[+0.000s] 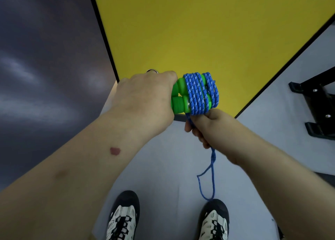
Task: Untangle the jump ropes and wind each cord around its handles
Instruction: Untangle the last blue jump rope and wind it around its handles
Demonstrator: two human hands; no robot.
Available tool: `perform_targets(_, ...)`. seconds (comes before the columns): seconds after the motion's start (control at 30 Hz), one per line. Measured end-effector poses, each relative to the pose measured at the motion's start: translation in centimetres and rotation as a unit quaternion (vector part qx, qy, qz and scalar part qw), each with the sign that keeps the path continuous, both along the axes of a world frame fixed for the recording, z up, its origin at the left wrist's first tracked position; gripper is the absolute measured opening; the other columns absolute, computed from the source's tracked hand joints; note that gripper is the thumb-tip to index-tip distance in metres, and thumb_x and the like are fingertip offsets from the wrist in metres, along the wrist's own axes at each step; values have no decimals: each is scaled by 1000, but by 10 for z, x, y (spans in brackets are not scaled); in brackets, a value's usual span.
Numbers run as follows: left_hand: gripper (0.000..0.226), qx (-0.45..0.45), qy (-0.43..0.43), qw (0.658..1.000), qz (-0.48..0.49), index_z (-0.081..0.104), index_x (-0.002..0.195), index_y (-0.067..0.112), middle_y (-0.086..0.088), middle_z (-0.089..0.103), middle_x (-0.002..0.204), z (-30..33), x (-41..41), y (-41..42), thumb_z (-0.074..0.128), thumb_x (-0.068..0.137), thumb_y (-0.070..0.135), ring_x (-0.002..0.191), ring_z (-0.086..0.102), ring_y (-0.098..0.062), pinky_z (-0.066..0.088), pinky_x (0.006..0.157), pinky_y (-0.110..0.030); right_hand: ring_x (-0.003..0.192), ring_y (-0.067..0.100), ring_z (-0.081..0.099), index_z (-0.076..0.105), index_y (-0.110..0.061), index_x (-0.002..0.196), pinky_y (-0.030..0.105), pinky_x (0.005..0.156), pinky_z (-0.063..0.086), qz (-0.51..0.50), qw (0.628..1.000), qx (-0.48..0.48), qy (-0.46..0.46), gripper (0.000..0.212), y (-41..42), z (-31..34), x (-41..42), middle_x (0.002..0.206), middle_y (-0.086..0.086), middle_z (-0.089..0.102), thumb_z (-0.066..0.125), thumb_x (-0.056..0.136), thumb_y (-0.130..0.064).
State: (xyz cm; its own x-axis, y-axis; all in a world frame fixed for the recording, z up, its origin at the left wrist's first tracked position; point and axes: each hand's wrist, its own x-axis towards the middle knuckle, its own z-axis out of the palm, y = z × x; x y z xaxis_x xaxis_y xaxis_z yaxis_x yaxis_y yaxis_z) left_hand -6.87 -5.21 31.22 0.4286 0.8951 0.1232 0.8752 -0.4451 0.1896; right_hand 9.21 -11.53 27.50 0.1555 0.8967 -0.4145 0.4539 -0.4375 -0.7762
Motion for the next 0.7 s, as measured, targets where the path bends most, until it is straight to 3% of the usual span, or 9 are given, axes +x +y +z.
perform_targets(0.23,30,26,17,999,11,37,81,28,4,40,74,-11,-1,4,59,67,13,62,39,-23,28,60,-35,56,14,50,69,-27,89,52,69,55,48,999,14,-19,34,-29,23,-21,62,-3,53,46,97,-52)
perform_targets(0.37,33,21,25,999,-3,33,79,28,4,40,74,-15,1,5,60,67,13,67,44,-27,28,61,-35,59,22,46,62,-10,98,61,64,52,77,995,11,-62,55,-25,41,-16,69,6,49,48,79,-60)
perform_targets(0.53,33,34,43,998,-18,34,82,28,5,39,74,-19,1,4,63,71,16,69,43,-26,28,63,-35,56,24,42,63,-12,99,44,58,41,77,996,13,-41,50,-17,55,-6,66,6,47,54,77,-56)
perform_targets(0.63,32,35,50,998,-35,34,82,29,5,40,76,-20,1,3,60,72,14,69,43,-25,27,64,-35,58,26,37,63,-11,97,43,59,37,85,995,22,-47,43,-8,63,0,66,8,44,56,86,-51)
perform_targets(0.7,31,28,55,997,-42,35,84,30,5,41,77,-19,3,2,58,73,13,70,43,-24,25,63,-35,57,26,39,64,-13,98,43,59,37,83,994,30,-69,46,-1,67,4,63,8,46,55,81,-54)
